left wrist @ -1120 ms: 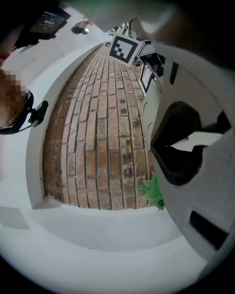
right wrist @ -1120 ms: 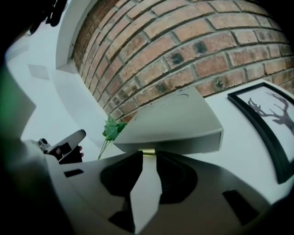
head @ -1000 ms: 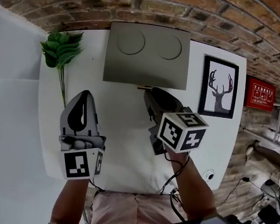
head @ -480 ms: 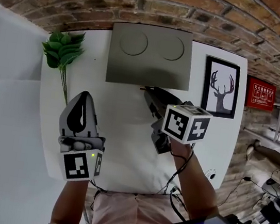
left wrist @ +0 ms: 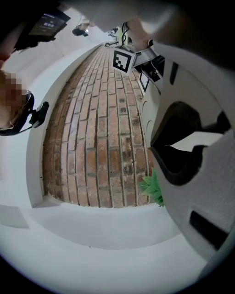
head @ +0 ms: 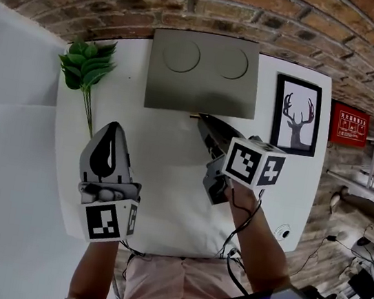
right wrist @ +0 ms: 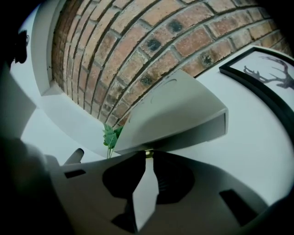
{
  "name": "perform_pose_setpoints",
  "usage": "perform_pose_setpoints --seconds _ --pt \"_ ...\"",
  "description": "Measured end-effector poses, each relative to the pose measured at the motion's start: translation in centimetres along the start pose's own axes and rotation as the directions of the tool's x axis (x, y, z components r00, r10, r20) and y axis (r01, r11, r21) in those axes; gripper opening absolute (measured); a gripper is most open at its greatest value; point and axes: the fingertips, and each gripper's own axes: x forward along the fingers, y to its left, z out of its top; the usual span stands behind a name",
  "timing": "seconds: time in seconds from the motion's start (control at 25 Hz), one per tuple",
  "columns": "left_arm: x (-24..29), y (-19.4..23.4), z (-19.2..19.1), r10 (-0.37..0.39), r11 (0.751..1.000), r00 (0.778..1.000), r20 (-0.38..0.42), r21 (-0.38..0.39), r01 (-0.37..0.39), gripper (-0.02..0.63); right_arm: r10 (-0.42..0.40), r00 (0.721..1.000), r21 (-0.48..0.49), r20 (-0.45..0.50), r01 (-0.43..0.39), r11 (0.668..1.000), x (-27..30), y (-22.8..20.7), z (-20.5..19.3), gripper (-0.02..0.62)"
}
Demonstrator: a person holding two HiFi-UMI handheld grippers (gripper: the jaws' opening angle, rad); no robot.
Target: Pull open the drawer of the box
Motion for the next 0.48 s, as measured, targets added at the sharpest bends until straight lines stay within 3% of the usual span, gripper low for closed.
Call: perform_pose_setpoints --seconds 0.48 --pt "-0.61 0.09 0.41 0.012 1.000 1.000 0.002 0.005 -0.012 0.008 0.003 1.000 0.006 0.009 -0.003 1.000 -0.22 -0.01 -0.21 0.055"
